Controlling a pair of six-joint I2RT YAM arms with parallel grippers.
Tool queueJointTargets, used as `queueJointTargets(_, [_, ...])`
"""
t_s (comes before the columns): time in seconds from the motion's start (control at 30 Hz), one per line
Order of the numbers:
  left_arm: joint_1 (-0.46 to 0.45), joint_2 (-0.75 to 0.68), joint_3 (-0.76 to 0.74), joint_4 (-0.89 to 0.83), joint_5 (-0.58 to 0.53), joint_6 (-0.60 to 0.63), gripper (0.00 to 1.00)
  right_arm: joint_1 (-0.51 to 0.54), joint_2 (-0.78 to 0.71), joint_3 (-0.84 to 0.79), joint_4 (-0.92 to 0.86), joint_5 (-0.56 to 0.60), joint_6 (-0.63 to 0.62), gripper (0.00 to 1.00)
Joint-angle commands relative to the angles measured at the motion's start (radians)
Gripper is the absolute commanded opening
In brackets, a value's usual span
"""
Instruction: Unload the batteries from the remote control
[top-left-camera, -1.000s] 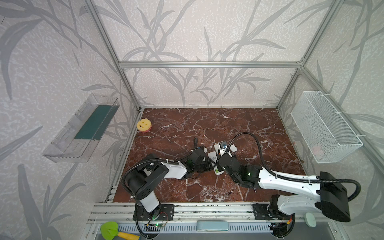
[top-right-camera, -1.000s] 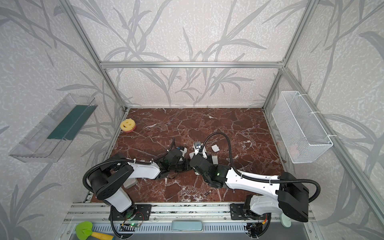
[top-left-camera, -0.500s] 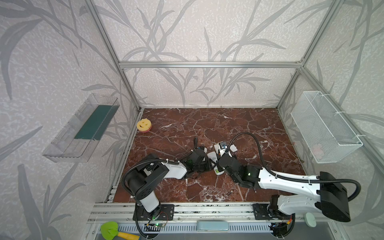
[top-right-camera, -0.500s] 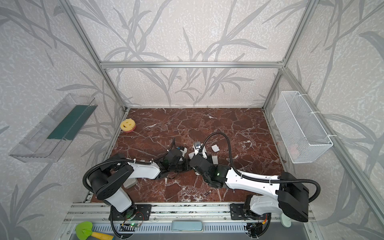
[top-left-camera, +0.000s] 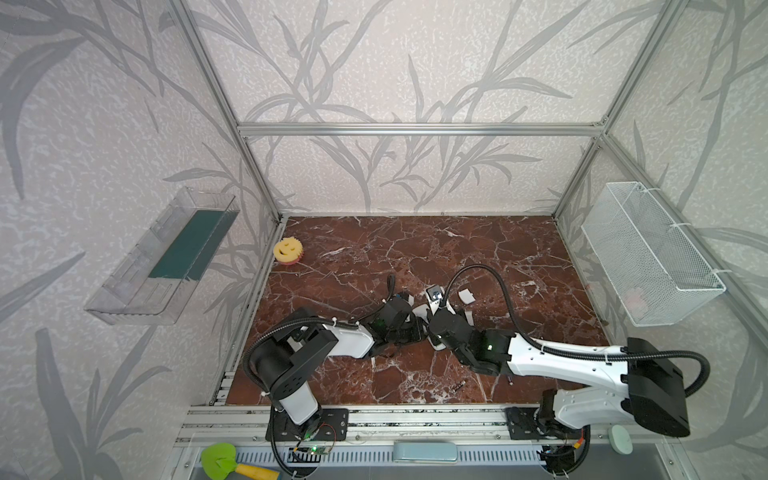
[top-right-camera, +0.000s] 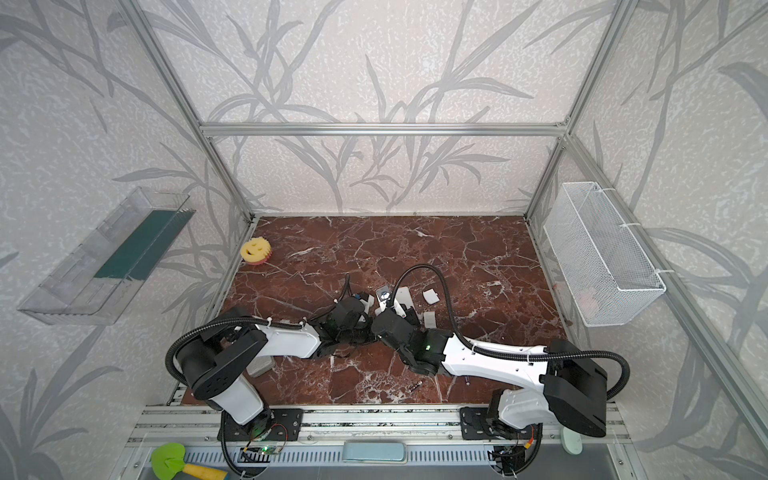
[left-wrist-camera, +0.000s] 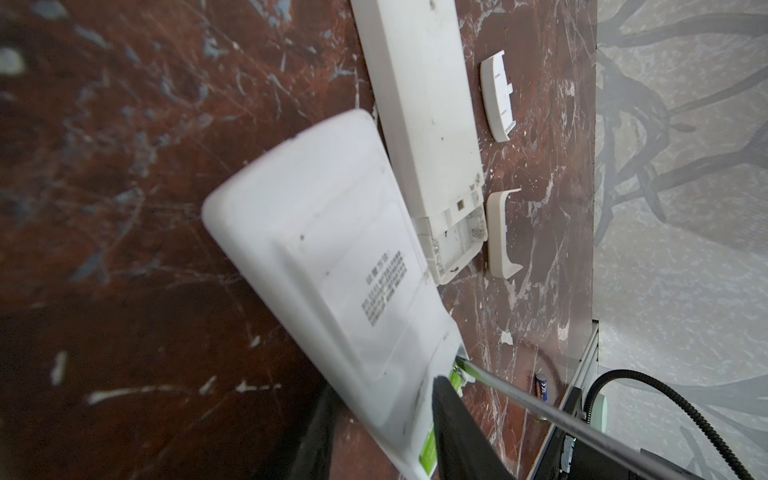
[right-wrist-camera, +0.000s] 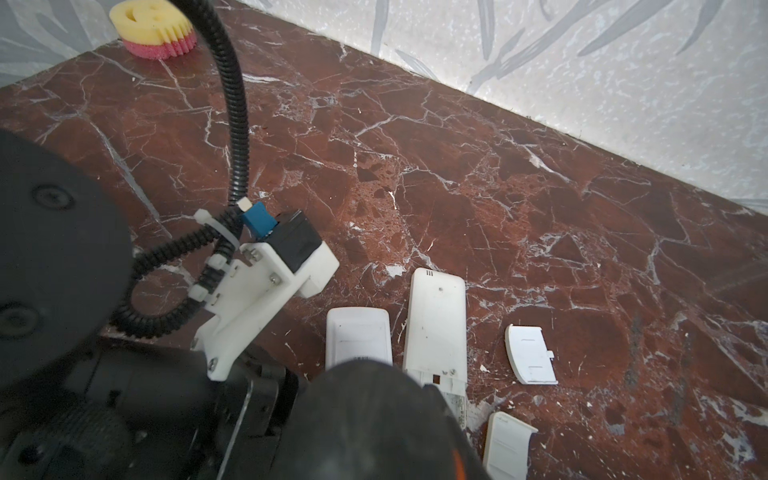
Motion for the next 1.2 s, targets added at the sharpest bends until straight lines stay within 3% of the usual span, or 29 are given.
queueJointTargets(0.0, [-0.002, 0.044, -0.014, -0.112, -0.008, -0.001, 0.41, 0.024, 0.030, 0.014, -0.084, 0.003, -0.033, 0.00])
queueJointTargets(0.17, [0.000, 0.051, -0.013, -0.132, -0.012, -0.004, 0.41, 0.056, 0.069, 0.031, -0.125, -0.002, -0.093, 0.00])
queueJointTargets(0.53, [0.007, 0.070, -0.024, -0.131, -0.008, -0.022, 0.41, 0.077, 0.092, -0.006, -0.186, -0.137, -0.098, 0.00])
queueJointTargets(0.7, [0.011, 0.088, -0.027, -0.128, -0.001, -0.030, 0.41, 0.057, 0.019, -0.074, -0.140, -0.171, 0.023, 0.00])
queueJointTargets(0.9, [0.011, 0.097, -0.043, -0.118, 0.007, -0.041, 0.40, -0.062, -0.129, -0.234, 0.049, -0.270, 0.256, 0.00])
queueJointTargets(1.17, [0.011, 0.092, -0.074, -0.122, 0.016, -0.046, 0.38, -0.107, -0.134, -0.259, 0.117, -0.312, 0.407, 0.00])
